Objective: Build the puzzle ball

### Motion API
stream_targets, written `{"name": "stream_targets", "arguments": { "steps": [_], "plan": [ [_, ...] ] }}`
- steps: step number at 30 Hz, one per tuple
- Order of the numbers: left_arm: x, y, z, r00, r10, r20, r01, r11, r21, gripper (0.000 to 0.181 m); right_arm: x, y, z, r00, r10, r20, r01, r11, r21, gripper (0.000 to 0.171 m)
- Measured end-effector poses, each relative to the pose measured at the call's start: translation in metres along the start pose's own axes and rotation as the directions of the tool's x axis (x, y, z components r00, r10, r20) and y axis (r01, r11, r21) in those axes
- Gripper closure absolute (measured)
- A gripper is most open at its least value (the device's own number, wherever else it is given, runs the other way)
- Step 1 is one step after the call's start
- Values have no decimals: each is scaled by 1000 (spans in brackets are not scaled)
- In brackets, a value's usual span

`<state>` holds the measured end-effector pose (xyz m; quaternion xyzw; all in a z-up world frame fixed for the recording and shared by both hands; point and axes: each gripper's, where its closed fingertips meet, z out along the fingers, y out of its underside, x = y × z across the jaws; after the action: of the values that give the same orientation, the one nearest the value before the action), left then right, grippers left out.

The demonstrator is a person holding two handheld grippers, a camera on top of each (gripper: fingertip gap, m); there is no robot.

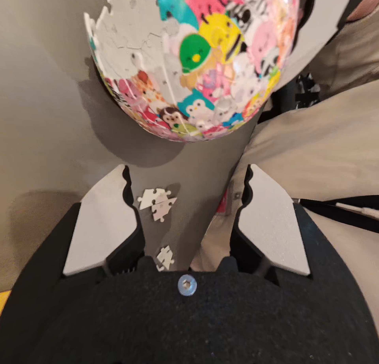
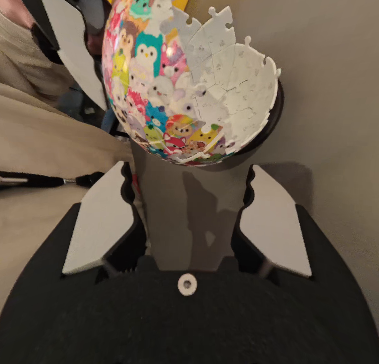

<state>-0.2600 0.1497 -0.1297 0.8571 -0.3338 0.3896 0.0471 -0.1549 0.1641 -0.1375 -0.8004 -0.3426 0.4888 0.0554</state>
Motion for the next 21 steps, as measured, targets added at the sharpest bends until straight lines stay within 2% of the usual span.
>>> {"name": "stream_targets", "arguments": {
  "steps": [3, 8, 11, 17, 21],
  "plan": [
    [-6, -3, 0, 1000, 7, 7, -6, 998, -63, 73, -5, -6, 0, 999, 38, 25, -39, 999, 19, 63],
    [-8, -4, 6, 994, -67, -88, 52, 985, -162, 64, -5, -2, 9, 994, 106, 28, -104, 993, -50, 59],
    [-5, -13, 6, 984, -105, -141, 80, 982, -169, 68, -7, -4, 14, 992, 118, 45, -116, 992, -58, 61],
    [7, -25, 14, 988, -65, -140, 41, 984, -171, 78, -6, -7, 15, 993, 115, 29, -114, 993, -43, 69],
    [8, -24, 20, 997, -28, -65, 16, 986, -169, 71, -4, -8, 15, 996, 86, -17, -86, 996, -37, 70]
  ]
}}
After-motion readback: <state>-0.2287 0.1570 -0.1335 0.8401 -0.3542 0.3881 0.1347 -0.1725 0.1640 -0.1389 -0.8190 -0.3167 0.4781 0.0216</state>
